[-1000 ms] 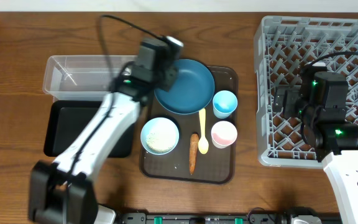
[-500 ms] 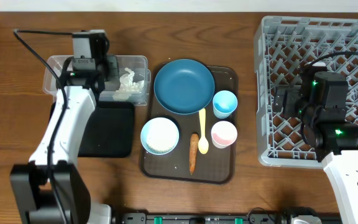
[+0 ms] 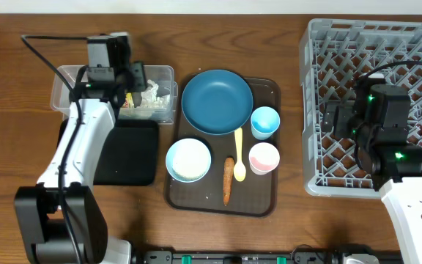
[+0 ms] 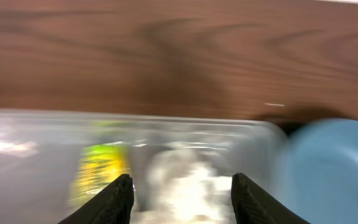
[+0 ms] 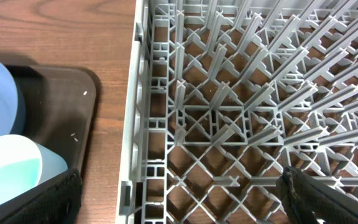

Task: Sort waste into correct bins and load items into the dishwasher rack
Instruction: 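Reach the left gripper to the light-blue cup and grasp its rim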

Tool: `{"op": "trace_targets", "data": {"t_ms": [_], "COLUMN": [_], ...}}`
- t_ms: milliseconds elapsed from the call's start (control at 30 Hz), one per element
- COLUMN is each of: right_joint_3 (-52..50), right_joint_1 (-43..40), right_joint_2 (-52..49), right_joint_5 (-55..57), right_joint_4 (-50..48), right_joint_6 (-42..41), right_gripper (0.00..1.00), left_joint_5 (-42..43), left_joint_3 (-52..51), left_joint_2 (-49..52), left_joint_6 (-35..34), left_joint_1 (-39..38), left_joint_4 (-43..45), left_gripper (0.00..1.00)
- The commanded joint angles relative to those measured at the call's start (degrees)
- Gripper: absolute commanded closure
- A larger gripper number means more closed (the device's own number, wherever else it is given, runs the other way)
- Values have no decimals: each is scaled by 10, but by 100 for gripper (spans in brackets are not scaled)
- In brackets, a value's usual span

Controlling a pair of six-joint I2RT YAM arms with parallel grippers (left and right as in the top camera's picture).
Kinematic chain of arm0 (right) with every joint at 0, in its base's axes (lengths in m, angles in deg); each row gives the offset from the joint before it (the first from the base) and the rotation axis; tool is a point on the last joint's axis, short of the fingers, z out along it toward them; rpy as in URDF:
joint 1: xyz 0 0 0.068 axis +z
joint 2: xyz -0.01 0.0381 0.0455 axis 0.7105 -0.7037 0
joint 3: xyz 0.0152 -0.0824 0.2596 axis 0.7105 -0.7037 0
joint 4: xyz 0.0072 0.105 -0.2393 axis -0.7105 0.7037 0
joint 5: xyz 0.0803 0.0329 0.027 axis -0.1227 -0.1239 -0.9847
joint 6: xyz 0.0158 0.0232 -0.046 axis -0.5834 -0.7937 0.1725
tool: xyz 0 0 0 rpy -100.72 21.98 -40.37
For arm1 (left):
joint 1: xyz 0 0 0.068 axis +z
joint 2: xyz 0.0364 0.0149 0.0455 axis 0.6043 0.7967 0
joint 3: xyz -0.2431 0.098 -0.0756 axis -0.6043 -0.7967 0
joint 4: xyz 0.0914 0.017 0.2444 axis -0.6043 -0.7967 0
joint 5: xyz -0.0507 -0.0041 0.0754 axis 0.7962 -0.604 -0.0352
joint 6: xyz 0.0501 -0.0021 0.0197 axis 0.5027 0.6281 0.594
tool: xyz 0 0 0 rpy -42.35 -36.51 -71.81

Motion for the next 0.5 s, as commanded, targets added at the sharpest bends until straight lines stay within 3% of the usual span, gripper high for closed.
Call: {"op": "trace_targets", "data": {"t_ms": [0, 467], "right_joint_3": [12, 12], "right_joint_1": [4, 4], "right_joint_2": [-2, -2], "right_joint_5": [-1, -1], "right_joint_4": [-1, -3], "right_joint_6": [-6, -6], "right_gripper": [1, 1], "left_joint_5": [157, 183], "left_joint_3": [4, 4], "left_joint_2": [-14, 22], "left_joint_6": [-24, -48], "left_joint_1": [-36, -236], "left_joint_4": [2, 28], "left_gripper": [47, 46]}}
